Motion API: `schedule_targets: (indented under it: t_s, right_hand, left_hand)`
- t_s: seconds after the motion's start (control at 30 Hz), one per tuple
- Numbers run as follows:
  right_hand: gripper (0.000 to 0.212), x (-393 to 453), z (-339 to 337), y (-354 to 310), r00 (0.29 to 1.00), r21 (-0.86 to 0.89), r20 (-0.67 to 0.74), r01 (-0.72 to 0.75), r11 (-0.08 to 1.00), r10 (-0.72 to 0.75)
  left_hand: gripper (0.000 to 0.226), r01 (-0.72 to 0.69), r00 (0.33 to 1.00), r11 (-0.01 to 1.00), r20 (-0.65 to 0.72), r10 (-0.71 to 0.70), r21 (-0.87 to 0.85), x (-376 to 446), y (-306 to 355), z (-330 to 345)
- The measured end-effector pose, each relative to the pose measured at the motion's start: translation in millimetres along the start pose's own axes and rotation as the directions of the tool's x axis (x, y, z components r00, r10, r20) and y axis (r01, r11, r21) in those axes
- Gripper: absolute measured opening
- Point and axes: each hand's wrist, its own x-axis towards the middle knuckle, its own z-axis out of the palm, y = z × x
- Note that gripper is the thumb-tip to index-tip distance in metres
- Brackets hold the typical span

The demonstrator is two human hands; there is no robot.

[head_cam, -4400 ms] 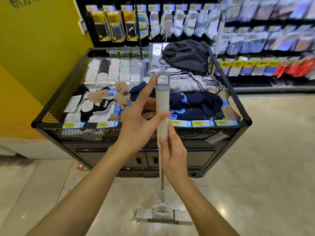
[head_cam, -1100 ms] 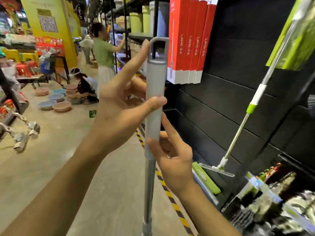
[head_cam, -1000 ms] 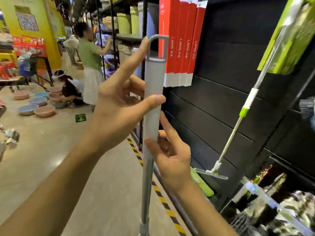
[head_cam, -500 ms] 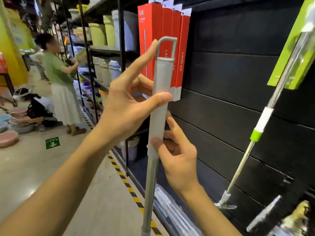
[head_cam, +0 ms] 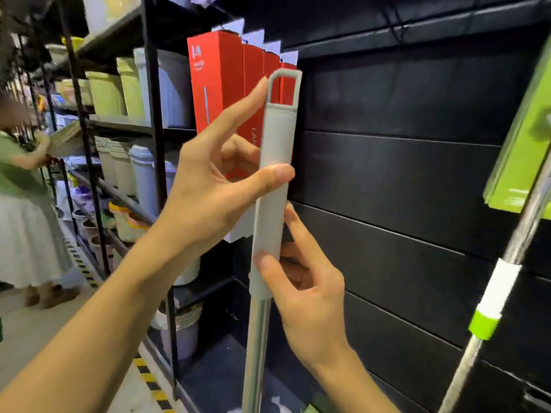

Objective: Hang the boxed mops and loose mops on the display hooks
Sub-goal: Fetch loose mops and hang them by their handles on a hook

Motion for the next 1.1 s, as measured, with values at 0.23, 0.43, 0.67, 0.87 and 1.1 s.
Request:
schedule_targets:
  t_s: [0.23,0.43,0.67,0.87,1.1]
  right_hand:
    - [0.061,81.2,23.9,48.2,0.991,-0.126,-0.131,-0.005,0.992,-0.012]
    - [0.058,147.9,37.1,83.6,0.968,-0.205,-0.244,0.007,0.979,-0.058]
    - [0.058,208.9,35.0,101.7,0.923,-0.33,-0.362,0.004,0.944,-0.131]
    - [0.059,247.2,21.4,105.6,0.901,-0.434,-0.384,0.015,0.901,-0.2]
    - [0.059,274.2,3.0,102.3,0.898,-0.451,-0.38,0.028,0.892,-0.221]
  left_hand:
    - [0.081,-0.065,0.996,0.99,0.059,0.073,-0.127,77.6,-89.6,-23.1]
    - [0.078,-0.116,0.978,0.944,0.13,0.162,-0.309,153.0,-163.7,-31.9]
    - [0.078,-0.13,0.95,0.885,0.2,0.241,-0.447,222.1,-199.6,-23.2]
    - [0.078,-0.128,0.93,0.849,0.235,0.282,-0.513,264.9,-210.7,-5.9]
    - [0.078,-0.16,0.913,0.812,0.228,0.337,-0.561,297.8,-212.6,10.9]
